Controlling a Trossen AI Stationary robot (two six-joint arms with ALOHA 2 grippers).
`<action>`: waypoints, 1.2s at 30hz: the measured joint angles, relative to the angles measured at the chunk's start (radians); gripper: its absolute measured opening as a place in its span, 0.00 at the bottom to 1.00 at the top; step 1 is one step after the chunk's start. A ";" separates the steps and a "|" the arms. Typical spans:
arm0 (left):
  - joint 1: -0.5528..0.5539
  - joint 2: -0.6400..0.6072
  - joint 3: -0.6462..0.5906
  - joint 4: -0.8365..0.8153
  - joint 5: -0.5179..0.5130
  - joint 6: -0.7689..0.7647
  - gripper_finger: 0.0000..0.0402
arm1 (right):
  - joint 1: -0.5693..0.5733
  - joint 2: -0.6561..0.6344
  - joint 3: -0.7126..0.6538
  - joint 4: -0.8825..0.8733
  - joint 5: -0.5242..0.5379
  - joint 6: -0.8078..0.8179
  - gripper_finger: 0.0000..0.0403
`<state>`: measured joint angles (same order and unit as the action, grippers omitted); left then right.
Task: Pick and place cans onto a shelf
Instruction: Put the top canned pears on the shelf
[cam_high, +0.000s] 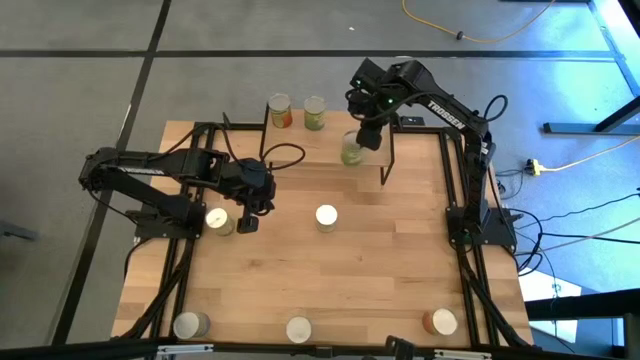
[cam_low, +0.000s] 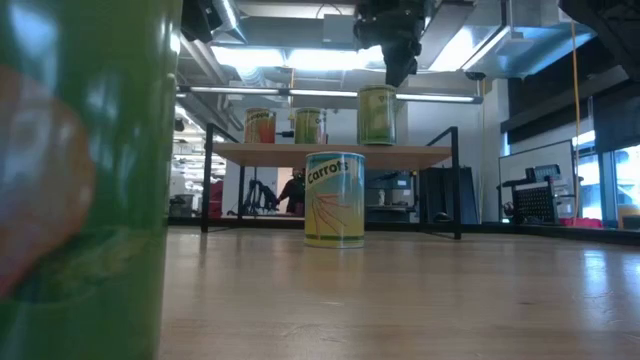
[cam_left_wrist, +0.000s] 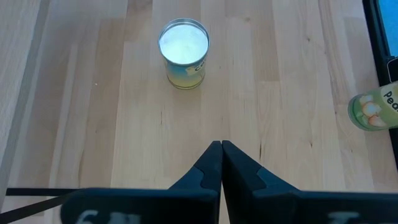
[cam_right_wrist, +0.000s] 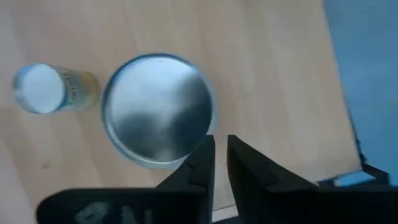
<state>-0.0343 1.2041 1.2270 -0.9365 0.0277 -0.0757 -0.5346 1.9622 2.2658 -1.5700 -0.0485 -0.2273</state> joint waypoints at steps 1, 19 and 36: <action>0.000 0.000 0.000 -0.004 0.000 0.000 0.00 | 0.000 0.000 0.000 0.000 0.027 -0.014 0.12; 0.000 0.000 0.000 -0.021 0.000 -0.014 0.00 | 0.171 -0.082 0.000 -0.001 -0.045 -0.060 0.01; 0.000 0.000 0.000 -0.021 -0.025 -0.030 0.00 | 0.375 -0.073 -0.034 0.003 0.170 0.087 0.00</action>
<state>-0.0343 1.2037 1.2270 -0.9573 0.0025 -0.1059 -0.1592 1.8890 2.2313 -1.5669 0.1219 -0.1398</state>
